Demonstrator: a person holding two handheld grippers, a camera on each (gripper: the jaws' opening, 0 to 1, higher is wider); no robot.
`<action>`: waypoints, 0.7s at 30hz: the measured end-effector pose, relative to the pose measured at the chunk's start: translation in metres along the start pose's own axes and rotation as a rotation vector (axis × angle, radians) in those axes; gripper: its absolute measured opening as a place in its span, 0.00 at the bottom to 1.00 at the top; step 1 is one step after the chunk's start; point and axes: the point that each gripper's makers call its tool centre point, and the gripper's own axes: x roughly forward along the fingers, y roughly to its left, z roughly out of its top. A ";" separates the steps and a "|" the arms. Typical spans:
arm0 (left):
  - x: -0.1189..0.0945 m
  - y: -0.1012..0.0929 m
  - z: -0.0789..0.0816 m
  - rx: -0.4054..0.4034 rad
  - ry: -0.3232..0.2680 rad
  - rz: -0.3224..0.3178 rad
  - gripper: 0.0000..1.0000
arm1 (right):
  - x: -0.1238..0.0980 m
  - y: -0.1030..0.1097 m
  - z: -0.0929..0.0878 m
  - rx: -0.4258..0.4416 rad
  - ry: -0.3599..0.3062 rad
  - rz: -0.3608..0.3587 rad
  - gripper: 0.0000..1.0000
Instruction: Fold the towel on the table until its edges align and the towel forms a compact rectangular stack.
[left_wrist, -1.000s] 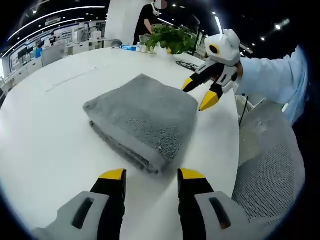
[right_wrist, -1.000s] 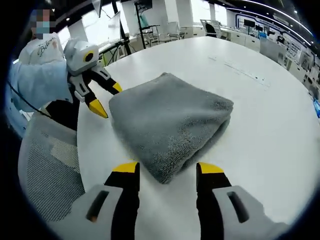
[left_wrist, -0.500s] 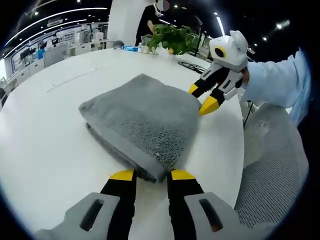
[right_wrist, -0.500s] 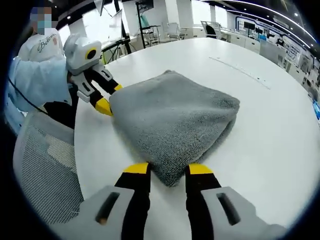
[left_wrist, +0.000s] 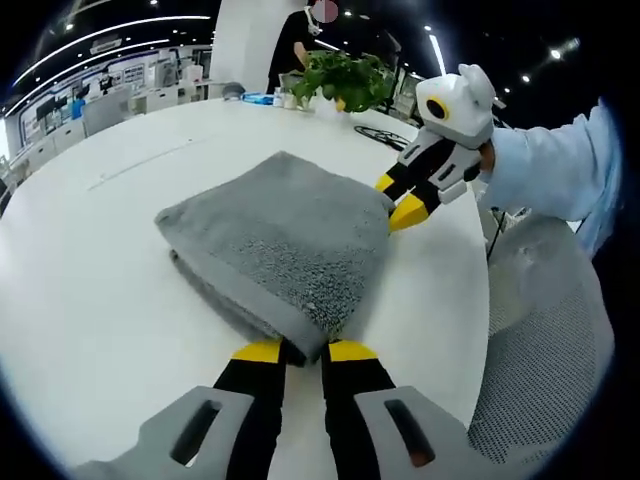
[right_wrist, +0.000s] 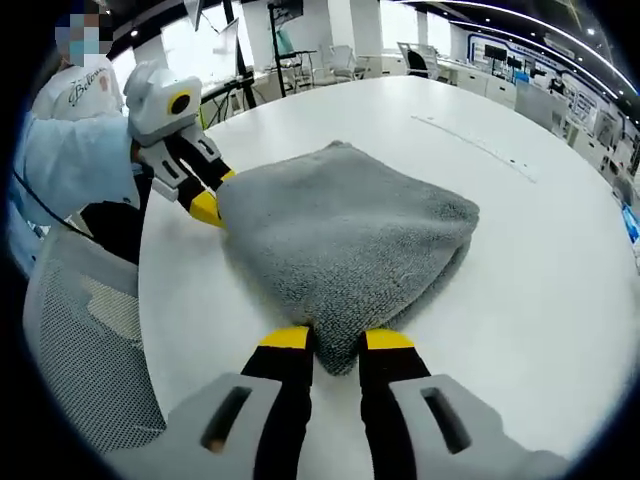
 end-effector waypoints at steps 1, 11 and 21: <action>0.001 0.001 0.001 0.001 0.000 0.003 0.14 | 0.000 -0.001 0.001 0.004 -0.001 -0.001 0.16; 0.004 0.025 0.019 -0.021 -0.009 0.023 0.14 | 0.009 -0.025 0.016 0.011 -0.002 -0.026 0.16; 0.012 0.044 0.030 -0.017 -0.005 0.043 0.14 | 0.017 -0.044 0.028 0.018 -0.005 -0.044 0.16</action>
